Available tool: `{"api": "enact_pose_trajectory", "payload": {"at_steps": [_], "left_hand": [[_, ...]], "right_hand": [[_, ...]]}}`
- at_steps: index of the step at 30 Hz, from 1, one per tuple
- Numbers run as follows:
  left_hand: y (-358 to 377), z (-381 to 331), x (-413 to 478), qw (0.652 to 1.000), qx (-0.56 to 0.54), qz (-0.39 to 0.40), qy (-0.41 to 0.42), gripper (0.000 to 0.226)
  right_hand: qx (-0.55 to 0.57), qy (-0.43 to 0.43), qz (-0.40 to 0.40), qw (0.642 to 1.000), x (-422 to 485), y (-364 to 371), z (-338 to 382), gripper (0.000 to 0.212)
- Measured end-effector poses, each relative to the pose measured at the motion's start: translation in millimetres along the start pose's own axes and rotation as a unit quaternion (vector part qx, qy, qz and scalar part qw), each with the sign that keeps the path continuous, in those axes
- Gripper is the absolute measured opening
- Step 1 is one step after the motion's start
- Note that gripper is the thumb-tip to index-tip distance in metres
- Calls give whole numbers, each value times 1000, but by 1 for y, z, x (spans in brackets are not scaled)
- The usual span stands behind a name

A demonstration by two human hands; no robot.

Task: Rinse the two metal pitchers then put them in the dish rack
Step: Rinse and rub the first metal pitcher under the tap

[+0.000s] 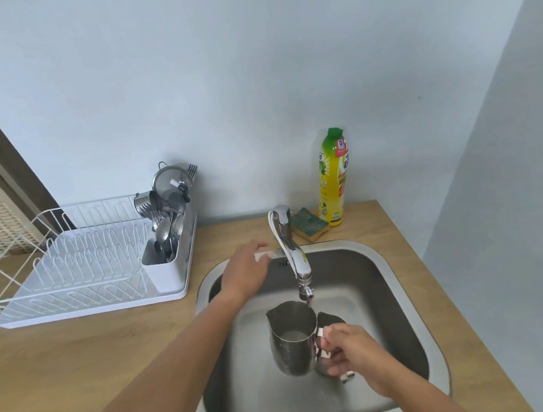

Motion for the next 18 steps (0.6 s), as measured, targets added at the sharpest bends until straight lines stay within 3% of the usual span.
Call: {"api": "enact_pose_trajectory", "payload": {"at_steps": [5, 10, 18], "left_hand": [[5, -35, 51, 989, 125, 17, 74, 47], [24, -45, 88, 952, 279, 69, 109, 53], [39, -50, 111, 871, 442, 66, 206, 25]], "right_hand": [[12, -10, -13, 1000, -5, -8, 9, 29], [21, -7, -24, 999, -2, -12, 14, 27], [34, -11, -28, 999, 3, -23, 15, 26]]}}
Point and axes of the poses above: each hand's wrist, its own x-axis towards the middle knuckle, its own y-axis out of the palm, z = x × y, the point moved 5 cm from there along x, towards the middle knuckle, and after that the axes turned 6 degrees about y, right-handed, at the moved point
